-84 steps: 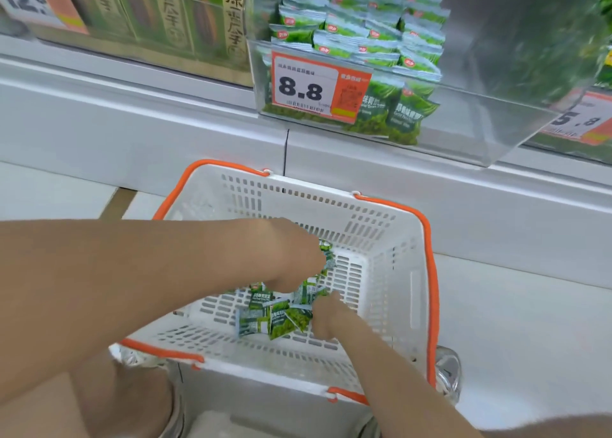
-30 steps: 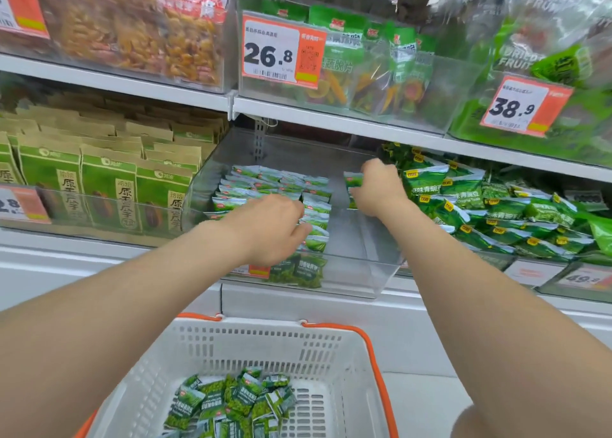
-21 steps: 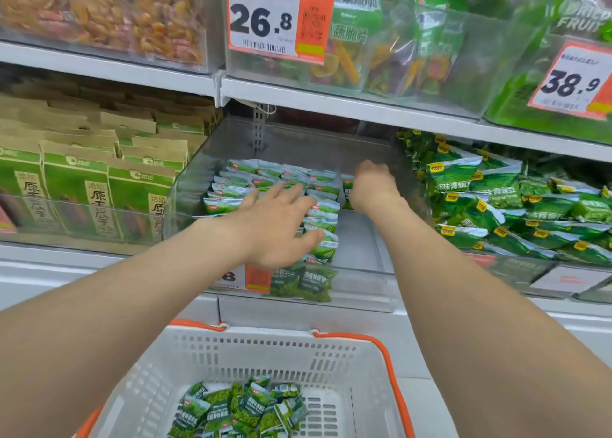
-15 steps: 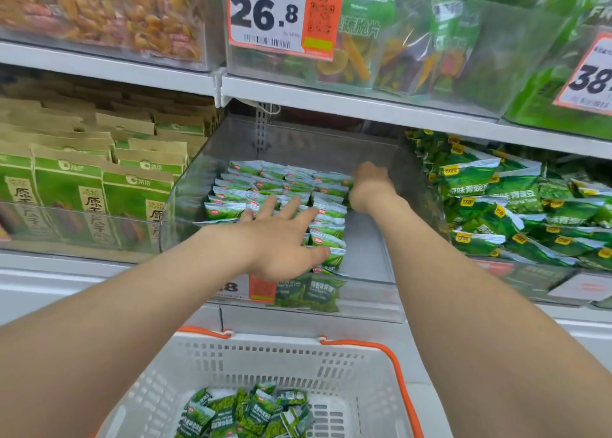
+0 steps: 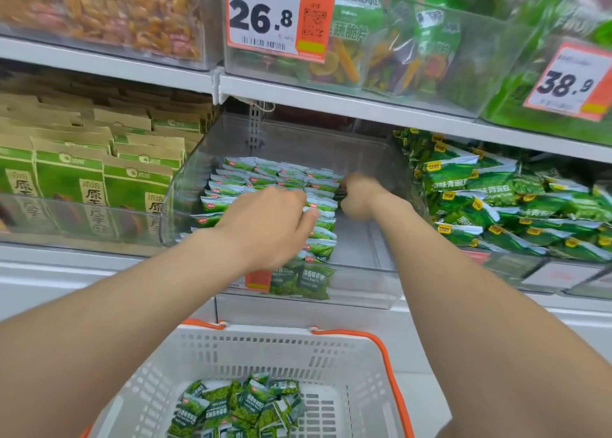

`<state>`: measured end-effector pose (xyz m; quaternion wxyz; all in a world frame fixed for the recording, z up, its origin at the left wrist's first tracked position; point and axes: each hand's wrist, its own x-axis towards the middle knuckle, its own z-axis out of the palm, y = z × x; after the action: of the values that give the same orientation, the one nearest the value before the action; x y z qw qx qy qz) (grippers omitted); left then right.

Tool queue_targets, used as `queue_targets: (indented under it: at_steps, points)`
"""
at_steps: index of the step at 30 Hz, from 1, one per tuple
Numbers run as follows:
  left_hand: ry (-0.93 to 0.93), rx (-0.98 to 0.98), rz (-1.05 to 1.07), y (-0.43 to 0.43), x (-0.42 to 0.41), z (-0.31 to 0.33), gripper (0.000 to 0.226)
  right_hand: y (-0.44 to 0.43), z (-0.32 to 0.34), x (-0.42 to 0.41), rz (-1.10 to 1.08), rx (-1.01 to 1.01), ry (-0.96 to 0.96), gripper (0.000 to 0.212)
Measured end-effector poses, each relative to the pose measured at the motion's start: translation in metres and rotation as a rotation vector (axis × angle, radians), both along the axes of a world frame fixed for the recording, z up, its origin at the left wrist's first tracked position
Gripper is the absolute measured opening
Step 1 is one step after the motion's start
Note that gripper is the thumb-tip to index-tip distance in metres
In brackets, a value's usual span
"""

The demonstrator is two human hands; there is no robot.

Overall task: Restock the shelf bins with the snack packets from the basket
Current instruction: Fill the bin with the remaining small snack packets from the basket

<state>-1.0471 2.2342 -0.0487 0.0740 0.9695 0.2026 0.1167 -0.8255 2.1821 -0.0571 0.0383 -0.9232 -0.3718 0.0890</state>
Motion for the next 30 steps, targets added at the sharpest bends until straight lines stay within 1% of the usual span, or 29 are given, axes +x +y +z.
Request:
queue_targets:
  at_steps: [2,3,5,6,8,9,10,12,14,16,18,20,22,24,25,27,28,29,30]
  points:
    - [-0.080,0.041,-0.025,-0.006,-0.005,0.004,0.036,-0.013,0.006,-0.010,0.003,0.034,0.001,0.024]
    - [-0.132,0.058,-0.050,-0.010,-0.009,0.007,0.030,-0.019,0.010,-0.017,-0.002,0.083,-0.026,0.022]
    - [-0.235,0.079,-0.109,-0.022,-0.019,0.012,0.021,-0.032,0.023,-0.037,-0.011,0.234,-0.133,0.026]
    - [-0.254,0.083,-0.114,-0.031,-0.026,0.016,0.020,-0.039,0.030,-0.050,0.002,0.321,-0.193,0.028]
    - [-0.201,0.098,-0.078,-0.048,-0.038,0.020,0.029,-0.054,0.043,-0.082,0.087,0.475,-0.268,0.028]
    - [-0.123,0.090,-0.064,-0.056,-0.044,0.020,0.034,-0.063,0.049,-0.099,0.151,0.506,-0.288,0.027]
    - [-0.032,0.069,-0.068,-0.063,-0.050,0.017,0.037,-0.072,0.053,-0.115,0.222,0.496,-0.308,0.027]
    - [0.163,0.015,-0.117,-0.073,-0.058,0.004,0.037,-0.090,0.058,-0.146,0.371,0.368,-0.368,0.025]
    - [0.399,0.013,-0.186,-0.078,-0.062,-0.014,0.032,-0.107,0.057,-0.172,0.471,0.184,-0.393,0.014]
    - [0.594,-0.034,-0.227,-0.082,-0.062,-0.037,0.032,-0.122,0.047,-0.191,0.541,0.015,-0.342,0.011]
    - [0.723,-0.174,-0.211,-0.086,-0.058,-0.066,0.029,-0.134,0.026,-0.204,0.589,-0.166,-0.292,0.006]
    - [0.777,-0.229,-0.192,-0.091,-0.055,-0.098,0.026,-0.145,-0.001,-0.214,0.633,-0.297,-0.282,0.021]
    - [0.807,-0.223,-0.145,-0.101,-0.055,-0.129,0.024,-0.153,-0.029,-0.222,0.664,-0.388,-0.250,0.026]
    - [0.810,-0.264,-0.084,-0.108,-0.057,-0.177,0.019,-0.157,-0.055,-0.230,0.679,-0.515,-0.205,0.024]
    - [0.826,-0.295,-0.070,-0.104,-0.058,-0.214,0.018,-0.157,-0.066,-0.233,0.683,-0.580,-0.173,0.022]
    - [0.870,-0.349,-0.053,-0.093,-0.058,-0.310,0.016,-0.157,-0.080,-0.238,0.695,-0.662,-0.097,0.014]
    - [0.854,-0.373,-0.062,-0.095,-0.065,-0.336,0.023,-0.156,-0.084,-0.239,0.711,-0.670,-0.050,0.008]
    - [0.876,-0.411,-0.061,-0.100,-0.072,-0.349,0.026,-0.155,-0.085,-0.240,0.733,-0.662,-0.008,0.005]
    - [0.925,-0.450,-0.056,-0.108,-0.081,-0.348,0.022,-0.154,-0.085,-0.240,0.752,-0.648,0.021,0.005]
